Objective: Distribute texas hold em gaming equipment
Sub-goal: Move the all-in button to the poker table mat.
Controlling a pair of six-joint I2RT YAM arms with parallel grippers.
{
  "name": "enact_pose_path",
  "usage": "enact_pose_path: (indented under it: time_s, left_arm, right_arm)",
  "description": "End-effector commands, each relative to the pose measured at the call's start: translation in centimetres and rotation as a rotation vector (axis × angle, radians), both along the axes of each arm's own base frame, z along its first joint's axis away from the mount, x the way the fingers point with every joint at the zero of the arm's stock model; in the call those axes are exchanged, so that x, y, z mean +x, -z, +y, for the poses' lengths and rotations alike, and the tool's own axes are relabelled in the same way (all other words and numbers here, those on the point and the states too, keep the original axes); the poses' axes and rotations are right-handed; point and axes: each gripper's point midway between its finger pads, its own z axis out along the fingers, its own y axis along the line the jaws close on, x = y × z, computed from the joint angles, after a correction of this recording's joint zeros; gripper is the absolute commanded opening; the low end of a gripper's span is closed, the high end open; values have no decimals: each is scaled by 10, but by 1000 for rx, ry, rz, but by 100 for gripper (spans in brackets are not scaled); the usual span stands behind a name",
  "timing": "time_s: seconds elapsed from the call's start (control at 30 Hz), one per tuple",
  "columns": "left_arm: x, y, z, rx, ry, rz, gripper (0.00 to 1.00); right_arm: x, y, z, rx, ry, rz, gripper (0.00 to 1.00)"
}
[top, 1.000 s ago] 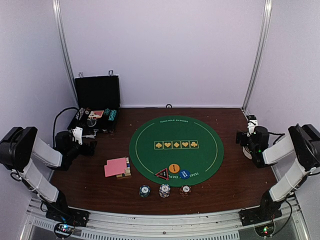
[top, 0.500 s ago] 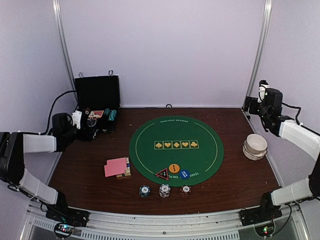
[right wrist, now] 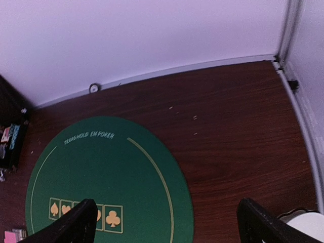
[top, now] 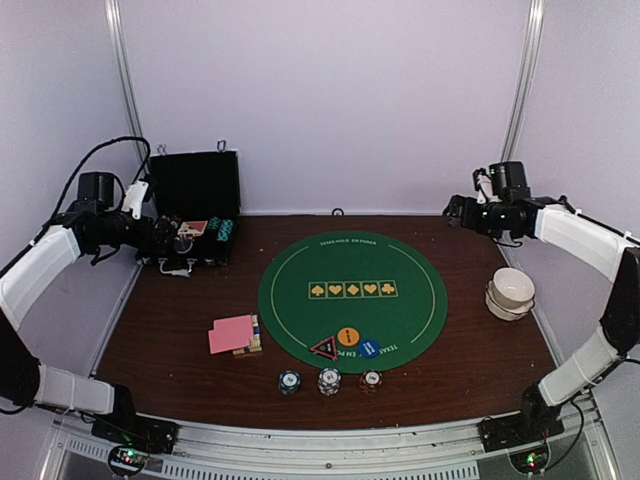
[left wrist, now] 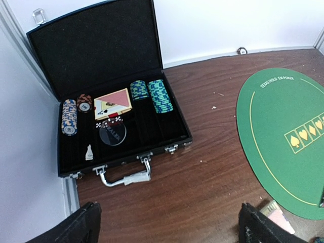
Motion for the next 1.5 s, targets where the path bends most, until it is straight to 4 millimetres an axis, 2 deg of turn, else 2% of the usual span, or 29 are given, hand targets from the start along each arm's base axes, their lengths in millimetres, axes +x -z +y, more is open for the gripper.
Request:
enact_pose_path:
  time_s: [0.0,0.13,0.23,0.3,0.5,0.63,0.73,0.83,1.33,1.47]
  left_arm:
    - [-26,-18,8,24,-32,66,98]
    - [-36,-28,10,45,-36,76,98]
    - [-39,-31,13,62,-45,94,98]
    - [-40,-31,15,70,-54,110,98]
    - [-45,-27,19,100,-53,135,98]
    - [-53,-11,14,102,-12,194,98]
    - [-58,0,13,111,7,242,98]
    - [-60,2,12,119,19,254,98]
    - [-62,-7,5,94,53,236,98]
    - [-62,-11,4,90,56,226,98]
  right_arm:
    - [-29,5,83,-55,-189,98,99]
    - [-58,15,147,-124,-313,125,100]
    - [-88,27,196,-143,-421,152,98]
    - [-107,36,223,-172,-477,168,95]
    - [-151,68,282,-241,-569,227,88]
    - [-174,99,309,-317,-609,281,83]
    - [-188,119,324,-338,-633,323,78]
    - [-197,135,331,-379,-642,351,73]
    - [-218,184,327,-432,-657,480,50]
    - [-221,190,330,-419,-666,504,48]
